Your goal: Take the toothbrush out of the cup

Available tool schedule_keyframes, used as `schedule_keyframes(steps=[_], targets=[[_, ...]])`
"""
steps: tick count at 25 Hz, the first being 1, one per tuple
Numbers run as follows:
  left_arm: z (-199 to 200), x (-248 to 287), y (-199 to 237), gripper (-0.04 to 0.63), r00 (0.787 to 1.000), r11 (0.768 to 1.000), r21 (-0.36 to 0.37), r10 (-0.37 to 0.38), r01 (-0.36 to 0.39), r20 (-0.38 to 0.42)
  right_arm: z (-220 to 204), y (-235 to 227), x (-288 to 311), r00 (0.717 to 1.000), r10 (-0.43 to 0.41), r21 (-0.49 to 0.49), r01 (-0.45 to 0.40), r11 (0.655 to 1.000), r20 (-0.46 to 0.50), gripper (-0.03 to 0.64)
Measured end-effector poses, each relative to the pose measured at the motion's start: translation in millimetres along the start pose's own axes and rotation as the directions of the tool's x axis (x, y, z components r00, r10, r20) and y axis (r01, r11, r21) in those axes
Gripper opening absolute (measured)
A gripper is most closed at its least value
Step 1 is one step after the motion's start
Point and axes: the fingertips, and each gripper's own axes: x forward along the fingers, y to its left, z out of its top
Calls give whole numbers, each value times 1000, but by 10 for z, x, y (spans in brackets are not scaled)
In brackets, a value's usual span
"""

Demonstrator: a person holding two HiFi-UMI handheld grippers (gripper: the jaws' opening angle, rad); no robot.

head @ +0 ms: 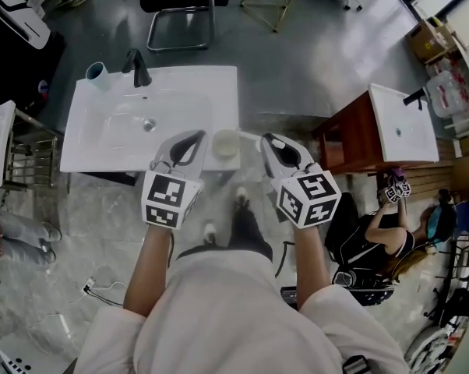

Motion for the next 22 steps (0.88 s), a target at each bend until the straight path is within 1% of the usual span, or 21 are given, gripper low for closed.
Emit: schedule_keyframes(steps=[5,9,13,22], targets=[[186,-177,-63,0,999,999,45,12,-13,31,219,101,-256,998,-21,-15,22,1000,53,26],[347,-316,-103,0,998,998,67,15,-19,62,380,197,-415,995,-27,-41,31,999,94,26],[552,-430,-190,0,995,997,79,11,-19,101,511,239,-596,991,-24,-62,33,998,129,26],[834,-633,-347,0,989,993,116,3,-21,151,827,448,-951,979,3,-126,23,992,205,26]])
